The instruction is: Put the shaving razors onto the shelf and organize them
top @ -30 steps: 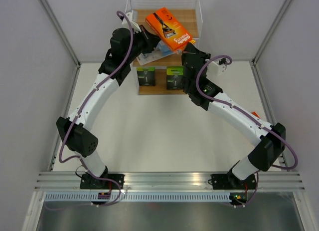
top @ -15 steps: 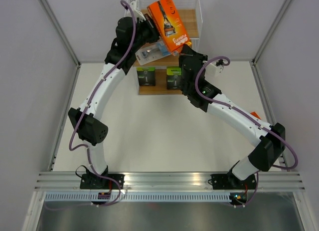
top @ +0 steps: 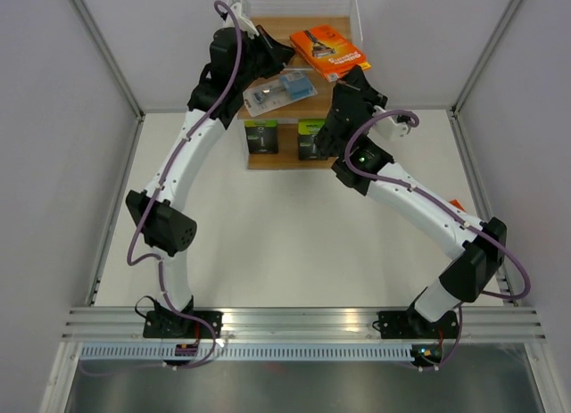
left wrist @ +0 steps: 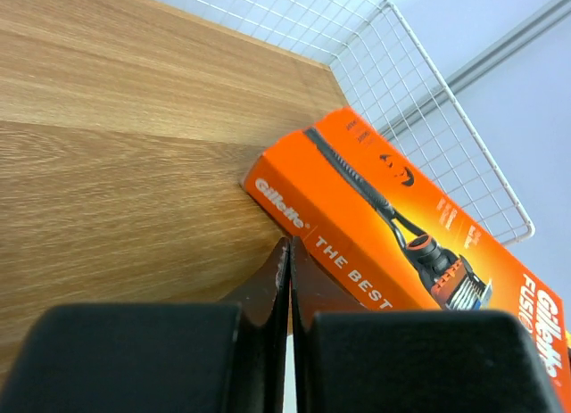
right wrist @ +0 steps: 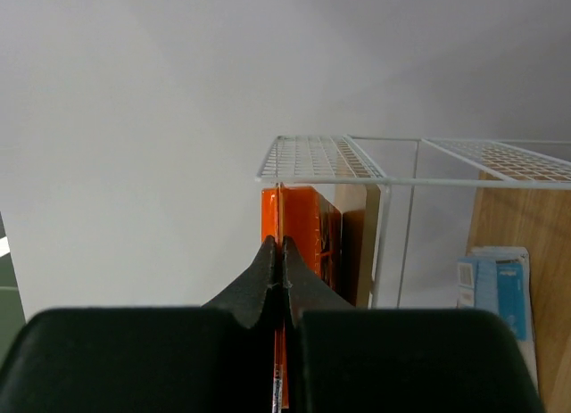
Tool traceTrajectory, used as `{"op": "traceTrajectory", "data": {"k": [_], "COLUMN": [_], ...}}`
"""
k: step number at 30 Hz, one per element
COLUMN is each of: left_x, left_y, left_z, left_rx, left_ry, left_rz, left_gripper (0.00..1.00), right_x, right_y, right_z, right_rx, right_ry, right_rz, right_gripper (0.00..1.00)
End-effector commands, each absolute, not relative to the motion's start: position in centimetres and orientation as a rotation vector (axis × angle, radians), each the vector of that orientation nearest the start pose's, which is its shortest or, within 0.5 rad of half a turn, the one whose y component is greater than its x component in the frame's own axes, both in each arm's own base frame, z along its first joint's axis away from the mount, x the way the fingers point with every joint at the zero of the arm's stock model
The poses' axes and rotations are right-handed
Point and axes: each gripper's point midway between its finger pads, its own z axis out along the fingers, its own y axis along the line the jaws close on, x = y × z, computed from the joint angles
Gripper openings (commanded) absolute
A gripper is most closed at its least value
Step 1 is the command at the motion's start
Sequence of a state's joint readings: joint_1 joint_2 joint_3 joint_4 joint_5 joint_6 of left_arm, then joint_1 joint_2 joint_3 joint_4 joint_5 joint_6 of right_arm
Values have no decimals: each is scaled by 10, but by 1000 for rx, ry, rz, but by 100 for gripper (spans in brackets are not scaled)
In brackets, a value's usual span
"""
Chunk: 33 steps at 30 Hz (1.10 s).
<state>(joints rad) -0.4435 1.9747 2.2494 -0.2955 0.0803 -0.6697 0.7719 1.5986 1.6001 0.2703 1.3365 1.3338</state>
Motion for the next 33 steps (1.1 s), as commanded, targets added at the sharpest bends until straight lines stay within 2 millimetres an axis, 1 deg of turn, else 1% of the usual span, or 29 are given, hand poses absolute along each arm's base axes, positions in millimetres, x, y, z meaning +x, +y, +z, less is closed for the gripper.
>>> {"op": "traceTrajectory", "data": {"k": [1, 2, 3, 5, 6, 9, 10, 11, 12, 13, 14, 15, 16, 18, 20, 22, 24, 26, 28, 29, 30, 33], "left_x": [509, 507, 506, 501, 500, 499, 499, 502, 502, 501, 504, 505, 506, 507, 509, 509, 513, 517, 519, 521, 522, 525], "left_y": [-272, -272, -270, -267, -267, -270, -273, -278, -281, -284, -287, -288, -289, -291, -295, -298, -304, -313, -317, -316, -317, -314], "left_z": [466, 468, 470, 476, 478, 477, 478, 473, 472, 473, 467, 467, 464, 466, 468, 471, 471, 466, 460, 459, 455, 456], "left_rx": [-145, -141, -144, -147, -145, -138, -130, -123, -117, -109, -108, -106, -108, -102, -94, -87, -74, -62, -65, -72, -76, -85], "left_ry": [1635, 1630, 1626, 1618, 1616, 1619, 1621, 1629, 1632, 1636, 1645, 1644, 1648, 1638, 1621, 1609, 1603, 1610, 1620, 1621, 1627, 1620], "left_rz": [-917, -915, -912, -910, -913, -929, -955, -967, -982, -1006, -1009, -1015, -1015, -1026, -1043, -1064, -1084, -1104, -1104, -1098, -1094, -1071], "left_gripper": [4, 4, 4, 4, 4, 4, 4, 4, 4, 4, 4, 4, 4, 4, 5, 6, 6, 7, 8, 8, 8, 10], "right_x": [410, 416, 418, 422, 428, 432, 434, 434, 435, 436, 436, 436, 435, 435, 433, 431, 432, 434, 437, 439, 440, 446], "right_y": [168, 176, 179, 188, 194, 208, 213, 216, 219, 223, 224, 227, 227, 230, 229, 229, 232, 237, 239, 242, 242, 243], "right_z": [494, 489, 490, 485, 479, 470, 468, 466, 463, 463, 460, 460, 463, 463, 466, 469, 466, 462, 458, 456, 455, 453], "right_rx": [1425, 1412, 1409, 1395, 1387, 1362, 1349, 1344, 1335, 1323, 1321, 1309, 1303, 1282, 1274, 1265, 1251, 1238, 1229, 1222, 1223, 1206], "right_ry": [636, 658, 661, 687, 703, 743, 761, 768, 786, 803, 816, 832, 839, 865, 872, 882, 902, 925, 940, 951, 952, 971], "right_rz": [804, 798, 807, 781, 764, 776, 793, 799, 794, 808, 811, 823, 834, 842, 846, 860, 860, 871, 870, 873, 877, 891], "right_gripper": [0, 1, 1, 0, 0, 0, 2, 7, 16, 33, 40, 44, 50, 53, 53, 51, 49, 45, 38, 36, 32, 32]}}
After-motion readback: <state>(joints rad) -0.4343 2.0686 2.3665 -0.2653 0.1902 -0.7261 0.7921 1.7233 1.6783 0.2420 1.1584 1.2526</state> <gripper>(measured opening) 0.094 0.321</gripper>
